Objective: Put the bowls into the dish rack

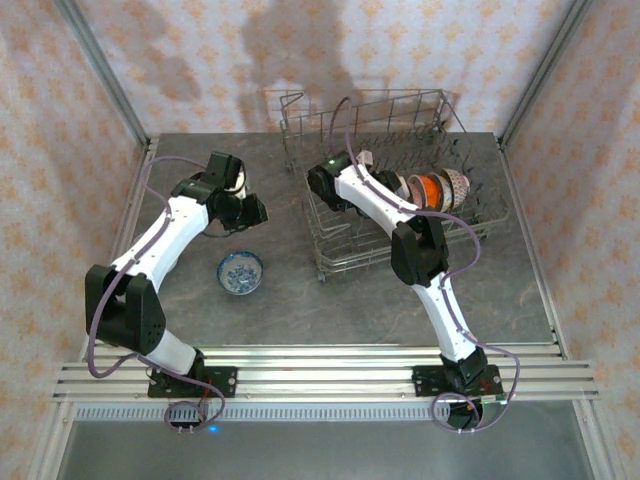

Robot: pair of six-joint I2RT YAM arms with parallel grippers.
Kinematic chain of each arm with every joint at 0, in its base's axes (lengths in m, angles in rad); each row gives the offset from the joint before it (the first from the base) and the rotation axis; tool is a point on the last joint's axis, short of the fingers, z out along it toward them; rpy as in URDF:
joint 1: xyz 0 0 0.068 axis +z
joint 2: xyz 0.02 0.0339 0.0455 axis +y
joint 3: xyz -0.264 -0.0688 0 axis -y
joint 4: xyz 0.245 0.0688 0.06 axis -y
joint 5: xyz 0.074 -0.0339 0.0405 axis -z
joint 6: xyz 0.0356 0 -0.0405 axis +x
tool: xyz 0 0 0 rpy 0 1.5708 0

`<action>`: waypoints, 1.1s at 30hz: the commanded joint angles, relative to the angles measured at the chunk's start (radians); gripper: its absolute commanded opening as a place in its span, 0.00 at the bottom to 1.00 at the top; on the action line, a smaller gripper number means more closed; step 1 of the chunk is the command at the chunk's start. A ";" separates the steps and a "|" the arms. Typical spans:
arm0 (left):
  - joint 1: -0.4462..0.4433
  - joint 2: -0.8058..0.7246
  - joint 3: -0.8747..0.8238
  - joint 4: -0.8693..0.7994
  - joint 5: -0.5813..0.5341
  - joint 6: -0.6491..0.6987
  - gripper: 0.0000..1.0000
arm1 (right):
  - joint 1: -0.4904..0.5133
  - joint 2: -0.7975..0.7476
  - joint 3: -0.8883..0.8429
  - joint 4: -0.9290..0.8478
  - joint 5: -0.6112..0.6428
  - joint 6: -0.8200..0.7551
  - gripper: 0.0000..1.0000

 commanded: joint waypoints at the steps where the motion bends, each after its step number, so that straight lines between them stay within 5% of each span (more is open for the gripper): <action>1: 0.011 -0.040 -0.017 -0.031 -0.032 0.016 0.22 | 0.020 -0.048 0.013 0.004 -0.070 -0.030 0.33; 26: 0.019 -0.176 -0.073 -0.090 -0.124 -0.007 0.23 | -0.050 -0.113 -0.043 0.181 -0.370 -0.166 0.46; 33: 0.024 -0.216 -0.071 -0.146 -0.190 -0.003 0.29 | -0.070 -0.156 -0.028 0.193 -0.371 -0.178 0.64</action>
